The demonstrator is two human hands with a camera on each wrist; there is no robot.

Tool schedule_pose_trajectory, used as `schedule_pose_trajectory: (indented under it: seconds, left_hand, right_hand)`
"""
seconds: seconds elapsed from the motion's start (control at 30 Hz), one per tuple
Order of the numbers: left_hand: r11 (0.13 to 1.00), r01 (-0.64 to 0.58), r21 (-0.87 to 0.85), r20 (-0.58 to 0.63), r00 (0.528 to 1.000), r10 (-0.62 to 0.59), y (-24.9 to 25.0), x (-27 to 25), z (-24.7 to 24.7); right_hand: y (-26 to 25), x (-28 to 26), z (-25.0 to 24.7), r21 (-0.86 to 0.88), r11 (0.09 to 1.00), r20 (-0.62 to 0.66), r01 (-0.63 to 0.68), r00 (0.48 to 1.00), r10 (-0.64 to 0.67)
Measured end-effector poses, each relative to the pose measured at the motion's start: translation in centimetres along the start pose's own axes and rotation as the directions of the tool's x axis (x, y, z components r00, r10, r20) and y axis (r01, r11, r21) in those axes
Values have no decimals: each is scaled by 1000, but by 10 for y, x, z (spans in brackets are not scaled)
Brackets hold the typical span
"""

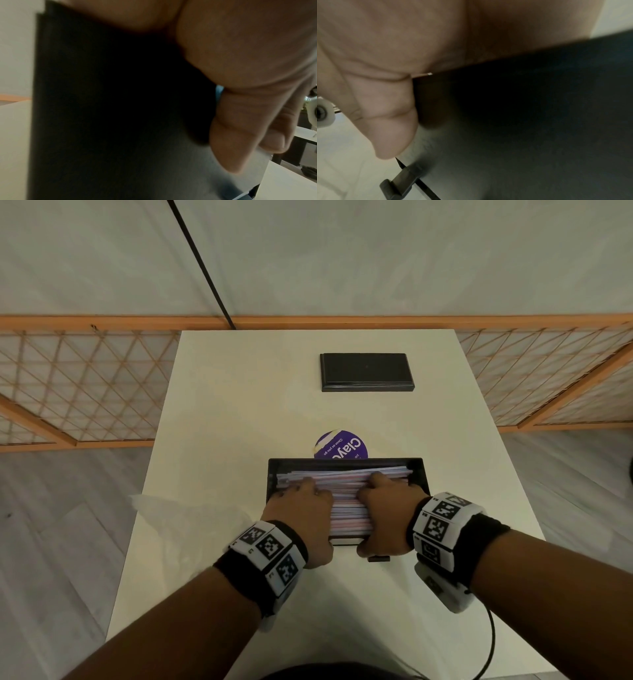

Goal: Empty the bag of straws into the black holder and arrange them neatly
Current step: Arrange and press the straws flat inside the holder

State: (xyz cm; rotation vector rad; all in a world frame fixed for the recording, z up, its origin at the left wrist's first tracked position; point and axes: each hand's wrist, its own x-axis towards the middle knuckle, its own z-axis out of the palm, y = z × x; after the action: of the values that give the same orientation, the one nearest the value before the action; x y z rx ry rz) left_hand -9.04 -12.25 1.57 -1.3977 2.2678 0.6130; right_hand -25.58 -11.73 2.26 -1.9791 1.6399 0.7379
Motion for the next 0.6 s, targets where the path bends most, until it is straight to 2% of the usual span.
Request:
schedule_pose_trajectory:
  seconds: [0.2,0.33,0.43,0.6]
  left_hand:
    - [999,6,32,39,999,-8,2,1,-5]
    - [997,18,81,-32,999,-15,6,-1,-6]
    - [1000,22,18,-12,1000,-21,8,-2,-7]
    - [998,39,-54,27,999,-37,6,2,-7]
  right_hand:
    - [-2,-3,-5,2,1000,-10,0,1000,0]
    - [-4,-5,-7,-28,1000,6,-3,1000,3]
    - [-5,-5,-7,-65,998,-14,13,1000,-14]
    - [-7,-1,-5,-17,1000,-14,21,1000,-21]
